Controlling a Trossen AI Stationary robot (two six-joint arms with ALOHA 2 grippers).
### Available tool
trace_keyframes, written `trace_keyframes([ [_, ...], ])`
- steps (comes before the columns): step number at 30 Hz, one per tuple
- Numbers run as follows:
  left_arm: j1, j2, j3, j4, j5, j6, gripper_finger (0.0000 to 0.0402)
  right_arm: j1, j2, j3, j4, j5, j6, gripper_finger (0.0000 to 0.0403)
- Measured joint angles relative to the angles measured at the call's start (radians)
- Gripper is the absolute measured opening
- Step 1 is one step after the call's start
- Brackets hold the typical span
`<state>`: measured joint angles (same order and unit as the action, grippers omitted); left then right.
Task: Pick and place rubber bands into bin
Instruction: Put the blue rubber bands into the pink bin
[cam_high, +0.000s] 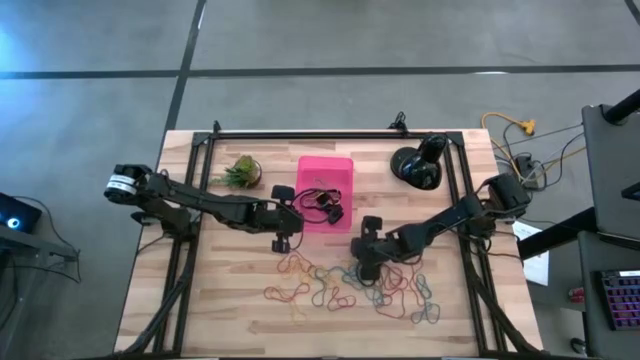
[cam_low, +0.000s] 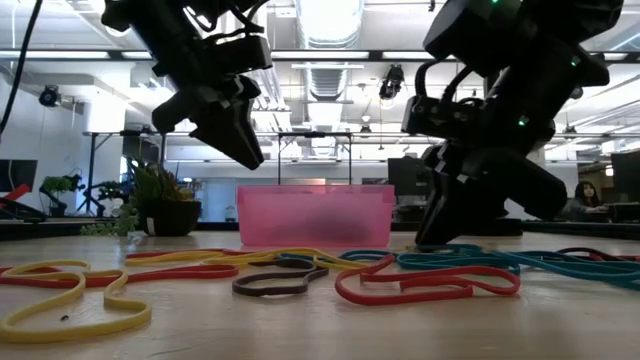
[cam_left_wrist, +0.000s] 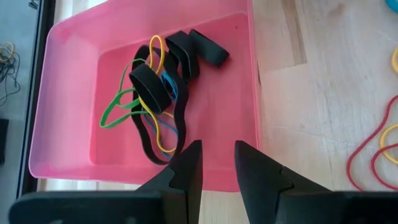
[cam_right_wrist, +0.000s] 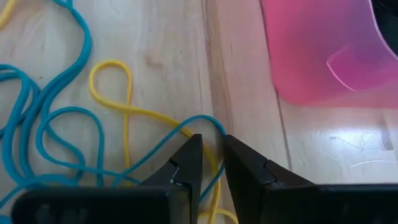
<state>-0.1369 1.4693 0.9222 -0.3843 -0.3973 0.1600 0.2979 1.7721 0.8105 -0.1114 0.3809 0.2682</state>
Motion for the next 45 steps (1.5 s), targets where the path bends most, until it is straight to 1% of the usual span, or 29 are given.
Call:
trace_keyframes([
  [6, -0.002, 0.0, 0.0, 0.0, 0.0, 0.0, 0.0077, -0.003, -0.005, 0.002, -0.002, 0.0, 0.001, 0.0061],
  [12, -0.002, 0.0, 0.0, 0.0, 0.0, 0.0, 0.0077, -0.006, -0.041, 0.001, -0.005, 0.007, 0.001, 0.0061],
  [22, -0.003, 0.0, 0.0, 0.0, 0.0, 0.0, 0.0077, -0.005, -0.035, -0.014, -0.004, 0.005, 0.014, 0.0064],
  [34, -0.002, 0.0, 0.0, 0.0, 0.0, 0.0, 0.0077, -0.033, -0.035, -0.024, 0.028, -0.047, 0.023, 0.0059],
  [45, -0.002, 0.0, 0.0, 0.0, 0.0, 0.0, 0.0077, -0.033, -0.035, -0.038, 0.037, -0.048, 0.026, 0.0055],
])
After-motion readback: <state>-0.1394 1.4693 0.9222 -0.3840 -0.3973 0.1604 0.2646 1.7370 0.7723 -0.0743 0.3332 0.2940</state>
